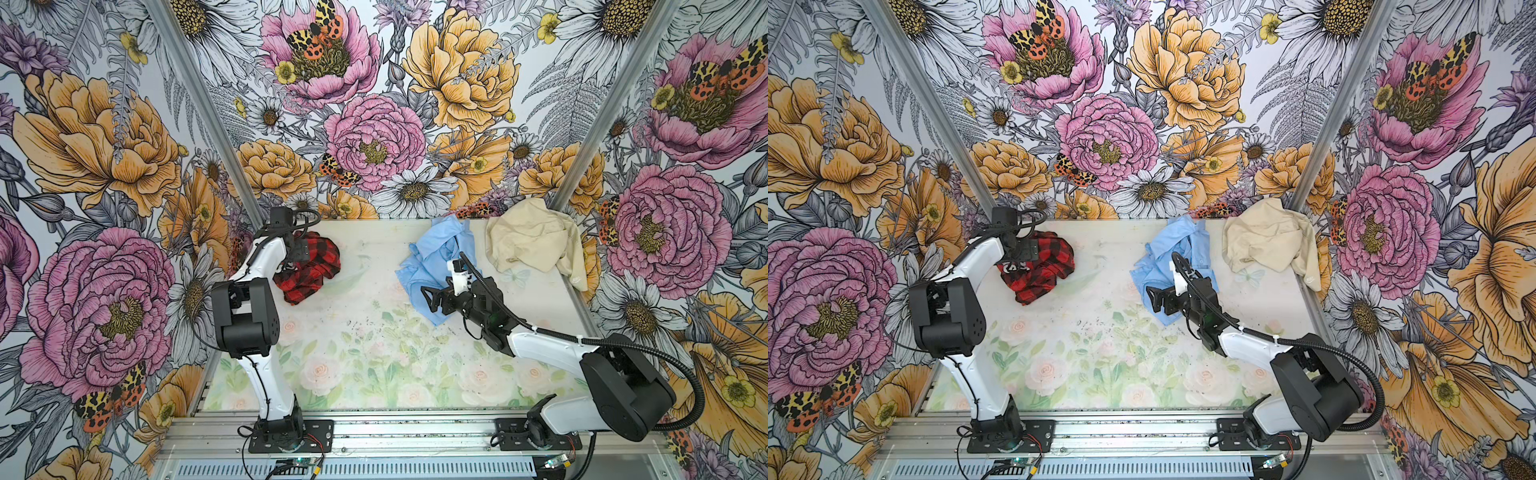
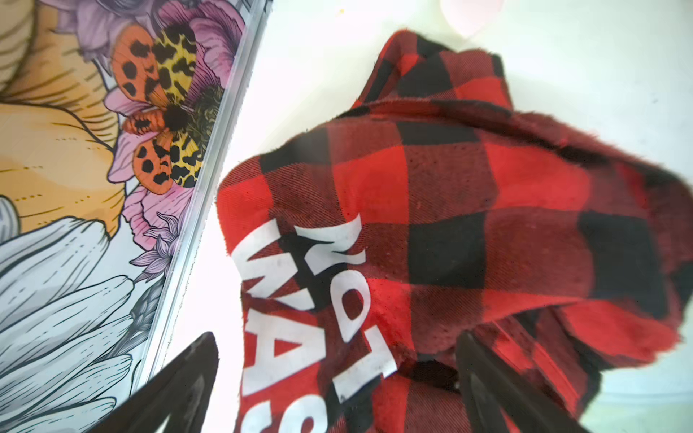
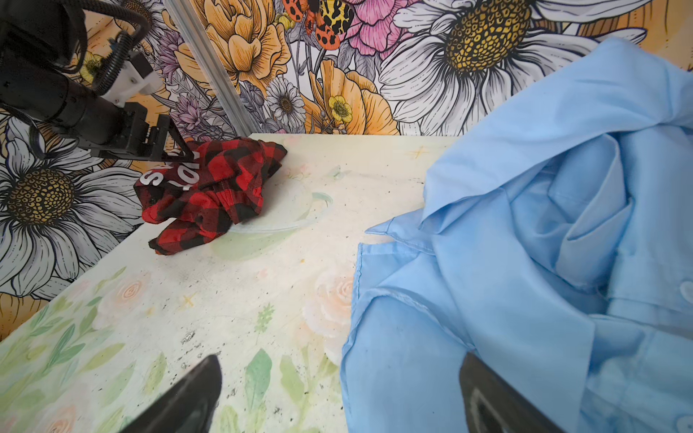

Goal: Pick out a specific cloth from the pile

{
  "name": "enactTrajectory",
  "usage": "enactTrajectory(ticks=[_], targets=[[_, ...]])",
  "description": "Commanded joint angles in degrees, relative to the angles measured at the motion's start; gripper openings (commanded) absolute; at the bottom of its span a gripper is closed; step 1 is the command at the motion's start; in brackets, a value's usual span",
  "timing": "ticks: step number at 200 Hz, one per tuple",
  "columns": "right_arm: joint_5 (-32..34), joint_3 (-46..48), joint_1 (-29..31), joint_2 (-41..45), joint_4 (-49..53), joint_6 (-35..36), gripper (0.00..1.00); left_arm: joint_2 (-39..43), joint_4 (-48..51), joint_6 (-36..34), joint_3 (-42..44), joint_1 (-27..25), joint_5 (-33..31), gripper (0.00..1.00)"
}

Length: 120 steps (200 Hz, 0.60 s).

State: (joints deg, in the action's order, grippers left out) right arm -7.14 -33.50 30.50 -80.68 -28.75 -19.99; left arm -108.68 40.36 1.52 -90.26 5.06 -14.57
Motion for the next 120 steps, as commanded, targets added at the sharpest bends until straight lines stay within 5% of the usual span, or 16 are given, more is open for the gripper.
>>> enactTrajectory(ticks=[1,28,49,89,120], targets=[[-0.21,0.25,-1.53,1.54,-2.18,-3.23,0.99,3.1,-0.5,1.66,2.14,-0.42,2.18,0.99],[-0.52,2.47,-4.93,3.85,-4.1,-7.35,0.99,11.5,-3.5,4.97,6.83,-1.22,7.55,0.99],[5.49,6.49,-7.52,8.89,-5.94,-9.39,0.99,21.53,-14.35,9.64,18.58,-3.96,6.97,0.99],[29.58,16.67,-7.82,21.97,-10.96,-1.73,0.99,36.3,-49.96,5.16,51.25,-14.57,-18.68,0.99],[43.77,20.7,-7.9,29.52,-13.81,8.61,0.99,35.29,-82.07,-2.97,70.62,-16.7,-26.77,0.99]])
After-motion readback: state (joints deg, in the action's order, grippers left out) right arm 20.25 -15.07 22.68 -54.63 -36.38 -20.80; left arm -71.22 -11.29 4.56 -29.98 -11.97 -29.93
